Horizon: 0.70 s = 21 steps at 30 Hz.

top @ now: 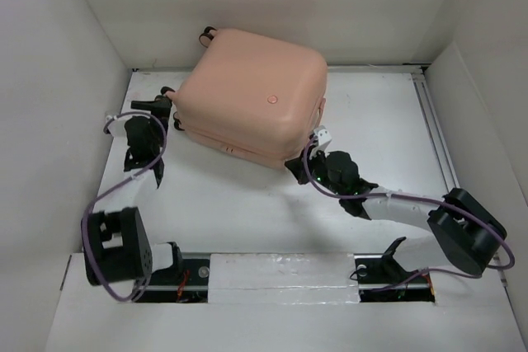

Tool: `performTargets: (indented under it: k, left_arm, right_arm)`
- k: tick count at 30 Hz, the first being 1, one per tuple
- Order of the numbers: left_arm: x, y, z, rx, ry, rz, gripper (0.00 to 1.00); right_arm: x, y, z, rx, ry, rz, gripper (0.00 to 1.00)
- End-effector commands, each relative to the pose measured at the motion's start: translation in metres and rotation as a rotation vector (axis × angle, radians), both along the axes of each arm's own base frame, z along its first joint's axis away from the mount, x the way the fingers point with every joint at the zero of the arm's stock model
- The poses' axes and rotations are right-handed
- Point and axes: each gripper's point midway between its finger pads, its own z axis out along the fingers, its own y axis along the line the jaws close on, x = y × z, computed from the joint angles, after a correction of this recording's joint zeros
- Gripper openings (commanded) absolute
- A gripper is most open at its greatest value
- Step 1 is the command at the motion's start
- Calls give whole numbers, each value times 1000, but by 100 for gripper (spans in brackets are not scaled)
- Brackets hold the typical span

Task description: Pack the luggage

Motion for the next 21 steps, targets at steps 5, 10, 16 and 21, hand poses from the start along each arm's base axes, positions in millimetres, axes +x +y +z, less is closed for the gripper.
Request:
performTargets:
  k: [5, 10, 16, 21]
  left_arm:
    - [57, -1, 74, -83, -219, -136, 99]
    - [83, 3, 69, -100, -172, -154, 99]
    - [98, -4, 55, -160, -121, -197, 99]
    - [105, -12, 38, -213, -107, -243, 97]
  right_arm:
    - [-35, 13, -4, -2, 26, 172, 0]
    - [-36, 16, -6, 1, 29, 189, 0]
    - [-33, 15, -8, 1, 29, 180, 0]
    - [-36, 14, -8, 8, 38, 187, 0]
